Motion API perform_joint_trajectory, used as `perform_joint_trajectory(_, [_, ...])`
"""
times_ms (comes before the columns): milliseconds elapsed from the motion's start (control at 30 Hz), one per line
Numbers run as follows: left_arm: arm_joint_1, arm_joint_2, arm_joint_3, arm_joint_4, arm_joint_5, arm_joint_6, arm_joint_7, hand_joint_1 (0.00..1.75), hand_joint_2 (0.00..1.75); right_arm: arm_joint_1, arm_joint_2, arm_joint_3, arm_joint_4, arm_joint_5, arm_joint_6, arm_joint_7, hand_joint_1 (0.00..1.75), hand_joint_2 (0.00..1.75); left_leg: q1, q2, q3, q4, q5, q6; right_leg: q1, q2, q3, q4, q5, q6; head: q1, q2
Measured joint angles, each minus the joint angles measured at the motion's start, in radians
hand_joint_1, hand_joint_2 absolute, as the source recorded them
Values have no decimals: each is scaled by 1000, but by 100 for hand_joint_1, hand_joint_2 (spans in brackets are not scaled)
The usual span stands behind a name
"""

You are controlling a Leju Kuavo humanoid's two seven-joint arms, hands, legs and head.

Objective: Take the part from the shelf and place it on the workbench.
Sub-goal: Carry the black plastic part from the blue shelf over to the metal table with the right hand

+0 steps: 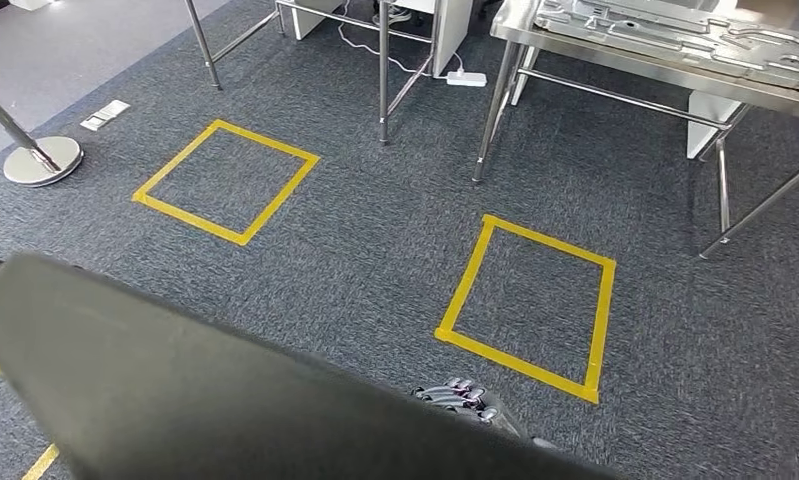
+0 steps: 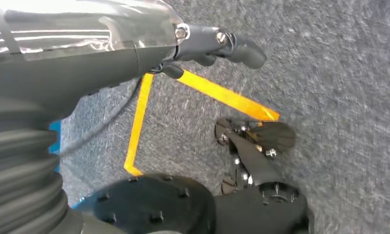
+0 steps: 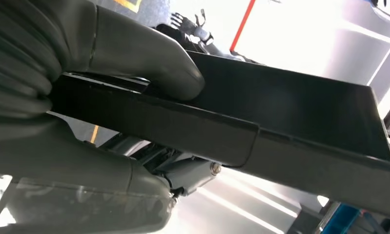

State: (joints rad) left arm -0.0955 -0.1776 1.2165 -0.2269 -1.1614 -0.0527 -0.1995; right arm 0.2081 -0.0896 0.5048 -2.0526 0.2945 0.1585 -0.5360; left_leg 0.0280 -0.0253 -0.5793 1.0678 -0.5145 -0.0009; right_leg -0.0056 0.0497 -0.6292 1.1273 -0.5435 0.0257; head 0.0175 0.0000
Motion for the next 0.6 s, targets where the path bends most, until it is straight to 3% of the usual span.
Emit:
perform_joint_trajectory(67, [2, 0, 0, 0, 0, 0, 0, 0, 175, 0, 0, 1, 0, 0, 0, 0, 175, 175, -1, 25, 1, 0, -3, 5, -1, -25, -70, 130, -54, 4, 0, 0])
perform_joint_trajectory(100, [3, -1, 0, 0, 0, 0, 0, 0, 175, 0, 0, 1, 0, 0, 0, 0, 175, 175, -2, 38, 1, 0, -5, 6, -2, -29, -97, 178, -65, 6, 0, 0])
perform_joint_trajectory(133, [3, -1, 0, 0, 0, 0, 0, 0, 175, 1, 0, 1, 0, 0, 0, 0, 175, 175, -2, 49, 3, 0, -7, 5, -2, -32, -108, 192, -57, 6, 0, 0])
perform_joint_trajectory(167, [2, -1, 0, 0, 0, 0, 0, 0, 175, 1, 0, 1, 0, 0, 0, 0, 175, 175, -2, 58, 5, 0, -10, 4, -3, -35, -97, 164, -31, 7, 0, 0])
perform_joint_trajectory(200, [1, -1, 0, 0, 1, 0, 0, 0, 175, 1, 0, 1, 0, 0, 0, 0, 175, 175, -1, 67, 10, 0, -13, 2, -3, -43, -69, 103, 7, 6, 0, 0])
perform_joint_trajectory(267, [0, -1, 0, 0, 1, 0, 0, 0, 175, -1, 0, 2, 0, 0, 0, 0, 175, 175, -4, 80, 18, -1, -19, -5, 4, -79, -6, -26, 59, 2, 0, 0])
perform_joint_trajectory(333, [-1, -2, 0, 0, 1, 0, 0, 0, 175, -2, -1, 2, 0, 0, 0, 0, 175, 175, -10, 92, 24, -5, -23, -13, 12, -100, 16, -77, 66, -3, 0, 0])
perform_joint_trajectory(400, [-3, -2, 0, 0, 1, -3, 0, 0, 175, -3, -1, 3, 0, 0, 1, 0, 175, 175, -11, 102, 34, -13, -25, -23, 11, -87, 18, -84, 66, -12, 0, 0])
perform_joint_trajectory(433, [-5, -2, 0, 0, 1, -4, 0, 0, 175, -4, 0, 3, 0, -1, 1, 1, 175, 175, -11, 95, 37, -9, -31, -28, 8, -80, 22, -88, 67, -18, -1, 0])
perform_joint_trajectory(500, [-7, -2, 0, 0, 2, -8, 0, 0, 175, -8, 0, 4, -1, -3, 4, 1, 175, 175, -10, 63, 16, 54, -69, -33, 1, -68, 32, -97, 69, -31, -2, 0])
perform_joint_trajectory(567, [-5, -2, 0, 0, 3, -9, 2, 0, 175, -11, 0, 4, 0, -5, 9, 2, 175, 175, -10, 36, -47, 189, -127, -33, 2, -54, 37, -97, 67, -39, -3, 0])
perform_joint_trajectory(600, [-3, -2, 0, 0, 3, -9, 4, 0, 175, -11, 0, 4, 1, -5, 11, 2, 175, 175, -11, 32, -76, 242, -143, -33, 3, -45, 39, -97, 65, -41, -3, 0])
